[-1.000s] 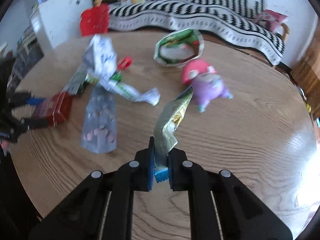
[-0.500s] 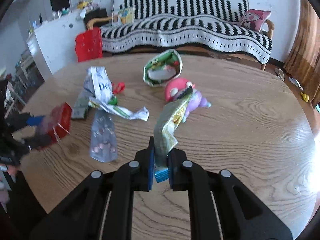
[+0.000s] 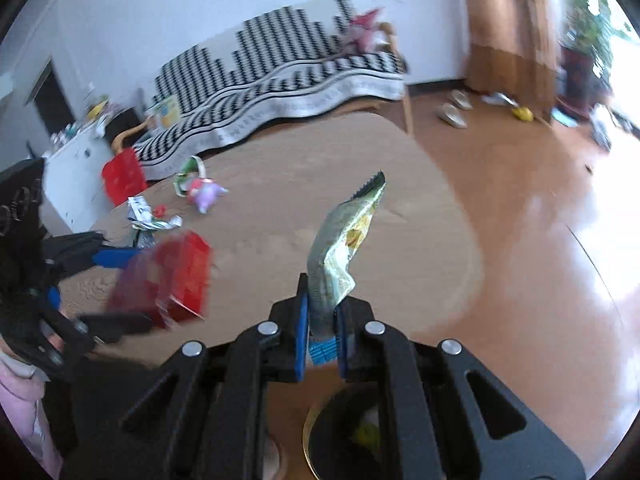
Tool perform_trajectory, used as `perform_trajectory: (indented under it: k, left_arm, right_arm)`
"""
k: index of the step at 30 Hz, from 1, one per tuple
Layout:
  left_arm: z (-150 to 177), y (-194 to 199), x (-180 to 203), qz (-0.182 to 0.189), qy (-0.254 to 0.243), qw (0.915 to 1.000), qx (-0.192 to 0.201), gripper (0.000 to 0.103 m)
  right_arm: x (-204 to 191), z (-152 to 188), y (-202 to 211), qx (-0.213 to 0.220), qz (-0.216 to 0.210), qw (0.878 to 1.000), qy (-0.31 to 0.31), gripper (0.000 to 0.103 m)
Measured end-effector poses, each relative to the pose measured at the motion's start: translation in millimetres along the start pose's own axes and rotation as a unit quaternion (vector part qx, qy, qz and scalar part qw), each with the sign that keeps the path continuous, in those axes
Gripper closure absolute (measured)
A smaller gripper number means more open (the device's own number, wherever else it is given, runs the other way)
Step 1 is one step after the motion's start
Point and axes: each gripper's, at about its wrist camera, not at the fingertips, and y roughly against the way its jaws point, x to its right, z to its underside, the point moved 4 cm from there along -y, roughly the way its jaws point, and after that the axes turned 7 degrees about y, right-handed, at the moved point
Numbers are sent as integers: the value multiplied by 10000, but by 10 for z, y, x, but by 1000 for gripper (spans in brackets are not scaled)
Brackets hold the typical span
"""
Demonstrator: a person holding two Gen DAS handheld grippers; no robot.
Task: Collect trash
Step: 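Carry both items over the black bin and open both tools to drop them, then return both tools to the table above the white-green cigarette box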
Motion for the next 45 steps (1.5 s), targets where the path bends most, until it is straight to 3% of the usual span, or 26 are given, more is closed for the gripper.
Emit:
perform_trajectory:
  k: [4, 7, 10, 15, 19, 23, 24, 25, 26, 27, 30, 32, 37, 42, 45]
  left_arm:
    - [229, -867, 800, 274, -610, 9930, -969, 32]
    - [540, -1406, 1060, 393, -718, 9843, -1565, 33]
    - [768, -1681, 1024, 244, -835, 9766, -1969, 33]
    - [865, -1882, 768, 261, -513, 9711, -2315, 34]
    - [920, -1955, 684, 273, -574, 9667, -2480, 34]
    - [881, -2010, 874, 427, -544, 9665, -2473, 33]
    - [888, -2010, 878, 393, -574, 9668, -2457, 30]
    - [888, -2003, 892, 292, -626, 9688, -2381, 25]
    - [882, -1999, 908, 223, -682, 9705, -2304, 7]
    - [873, -1960, 931, 199, -801, 9735, -2135, 6]
    - [871, -1886, 995, 198, -1044, 9745, -1978, 6]
    - [822, -1803, 998, 73, -1029, 9780, -1813, 6]
    - [466, -1346, 952, 240, -800, 9926, -886, 6]
    - [163, -738, 587, 128, -556, 9982, -190, 6]
    - [50, -191, 69, -198, -487, 9979, 377, 6]
  right_arm:
    - [535, 673, 135, -383, -30, 9972, -643, 92]
    - [856, 1259, -56, -753, -86, 9884, -1315, 92]
    - [995, 1781, -326, -1026, -240, 9758, -1917, 92]
    - [1018, 2127, -568, -1198, -423, 9639, -2340, 92]
    - [1024, 2170, -670, -1305, -467, 9616, -2369, 92]
    - [1032, 2096, -689, -1222, -439, 9610, -2444, 89]
    - [1064, 2098, -671, -1200, -447, 9595, -2508, 73]
    - [1096, 2104, -654, -1239, -417, 9560, -2627, 33]
    - [1106, 2100, -639, -1251, -372, 9546, -2676, 16]
    - [1125, 2078, -616, -1199, -368, 9553, -2679, 10]
    - [1148, 2075, -498, -1061, -161, 9555, -2748, 10]
    - [1158, 2063, -382, -930, 199, 9558, -2784, 10]
    - [1104, 1989, -235, -860, 1174, 9597, -2403, 7]
    - [1020, 1843, -209, -1027, 2029, 9542, -1943, 7]
    - [1004, 1740, -251, -1134, 2136, 9526, -1847, 7]
